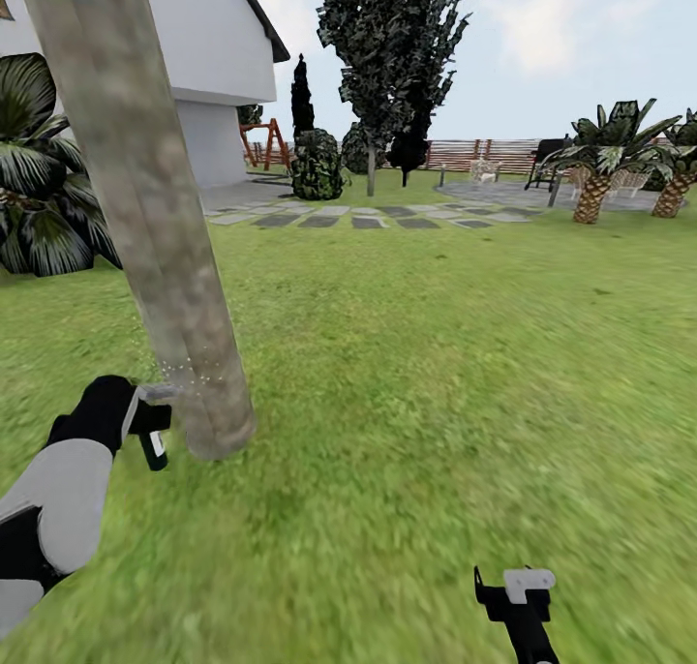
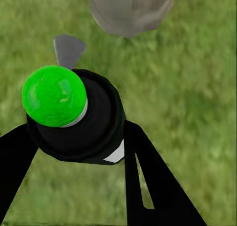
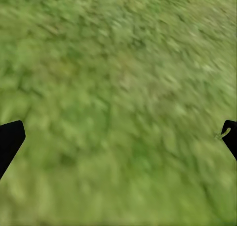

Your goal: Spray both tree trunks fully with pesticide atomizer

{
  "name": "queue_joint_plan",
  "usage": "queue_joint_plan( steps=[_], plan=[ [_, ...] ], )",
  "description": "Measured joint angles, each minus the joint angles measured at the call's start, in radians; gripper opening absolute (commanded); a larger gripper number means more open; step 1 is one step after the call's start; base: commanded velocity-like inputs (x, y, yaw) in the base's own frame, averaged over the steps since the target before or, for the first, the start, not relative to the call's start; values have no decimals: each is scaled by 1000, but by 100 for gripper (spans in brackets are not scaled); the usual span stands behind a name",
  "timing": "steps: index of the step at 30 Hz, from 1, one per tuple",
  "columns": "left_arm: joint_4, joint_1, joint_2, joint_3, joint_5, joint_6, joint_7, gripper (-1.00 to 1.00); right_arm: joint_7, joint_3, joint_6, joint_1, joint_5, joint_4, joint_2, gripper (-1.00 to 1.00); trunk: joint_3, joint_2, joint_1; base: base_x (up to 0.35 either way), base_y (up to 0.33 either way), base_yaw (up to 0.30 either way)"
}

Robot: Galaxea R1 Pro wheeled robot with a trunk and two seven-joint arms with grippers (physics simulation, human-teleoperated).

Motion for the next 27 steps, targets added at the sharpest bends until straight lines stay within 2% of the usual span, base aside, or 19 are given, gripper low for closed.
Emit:
queue_joint_plan(
  steps=[1,2,3,4,5,6,7,9,12,13,19,27],
  plan=[
    [0,0,4,0,-14,5,-3,-100,0,0,1,0,0,0,0,100,0,0,0,0,0,0],
    [0,0,-2,0,3,17,-3,-100,0,0,0,0,0,0,0,100,0,0,0,0,0,0],
    [-1,-3,-46,-3,-19,21,-3,-100,0,0,0,0,0,0,0,100,0,0,0,0,0,0],
    [-1,-8,-71,-3,24,28,-2,-100,0,0,0,0,0,0,0,100,0,0,0,0,0,0],
    [-1,-17,-83,-4,0,27,-2,-100,0,0,1,0,0,0,0,100,0,0,0,0,0,0],
    [0,-23,-87,-3,-2,28,-2,-100,0,0,1,0,0,0,0,100,0,0,0,0,0,0],
    [-2,-27,-83,-4,-9,29,-1,-100,0,0,0,0,0,0,0,100,0,0,0,0,0,0],
    [-3,-28,-28,-2,-22,32,-3,-100,0,0,0,0,0,0,0,100,0,0,0,0,0,0],
    [-3,-29,17,0,-13,44,-5,-100,0,0,0,0,0,0,0,100,0,0,0,8,-3,0],
    [-3,-27,23,-2,-9,47,-6,-100,0,0,0,0,0,0,0,100,0,0,0,118,-73,0],
    [-2,-20,14,-2,-5,47,-5,-100,0,0,0,0,0,0,0,100,0,0,0,176,-176,0],
    [-2,-16,15,-3,-5,47,-5,-100,0,0,1,0,0,0,0,100,0,0,0,15,-272,54]
  ],
)
